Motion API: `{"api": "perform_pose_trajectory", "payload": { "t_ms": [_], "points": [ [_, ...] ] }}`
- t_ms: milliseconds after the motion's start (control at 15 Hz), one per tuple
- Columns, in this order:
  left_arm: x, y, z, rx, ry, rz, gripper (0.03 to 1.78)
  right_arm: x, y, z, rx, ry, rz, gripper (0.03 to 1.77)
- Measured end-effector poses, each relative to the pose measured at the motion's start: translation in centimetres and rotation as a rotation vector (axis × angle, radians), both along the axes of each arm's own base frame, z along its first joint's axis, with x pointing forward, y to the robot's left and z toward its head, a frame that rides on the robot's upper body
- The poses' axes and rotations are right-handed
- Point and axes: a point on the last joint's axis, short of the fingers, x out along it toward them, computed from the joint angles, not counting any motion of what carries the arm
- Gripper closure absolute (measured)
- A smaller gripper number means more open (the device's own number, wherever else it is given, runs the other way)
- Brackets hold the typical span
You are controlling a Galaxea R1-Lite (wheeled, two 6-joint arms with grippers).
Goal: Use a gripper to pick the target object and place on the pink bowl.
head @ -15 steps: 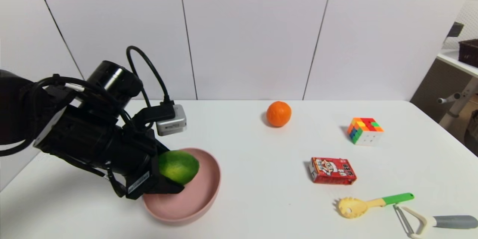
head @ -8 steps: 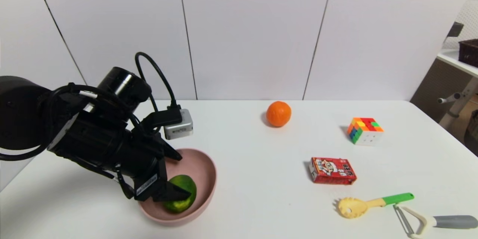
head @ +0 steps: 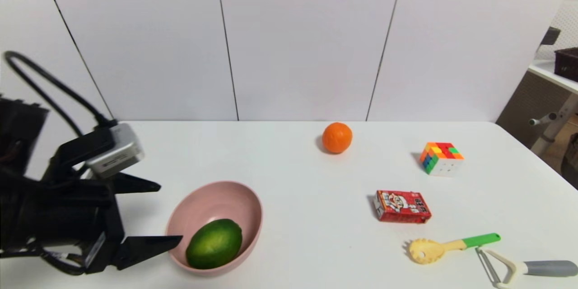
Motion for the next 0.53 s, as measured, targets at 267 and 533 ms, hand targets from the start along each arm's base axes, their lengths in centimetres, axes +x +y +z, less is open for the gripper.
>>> {"api": "perform_pose_trajectory", "payload": {
  "t_ms": [267, 533],
  "points": [
    [-7.1, 3.7, -3.8, -0.127, -0.223, 0.264, 0.15, 0.0, 0.0, 0.0, 0.000, 0.000, 0.000, 0.10],
    [-13.1, 4.6, -8.2, -0.169, -0.461, 0.485, 0.14, 0.0, 0.0, 0.0, 0.000, 0.000, 0.000, 0.10]
  ]
}}
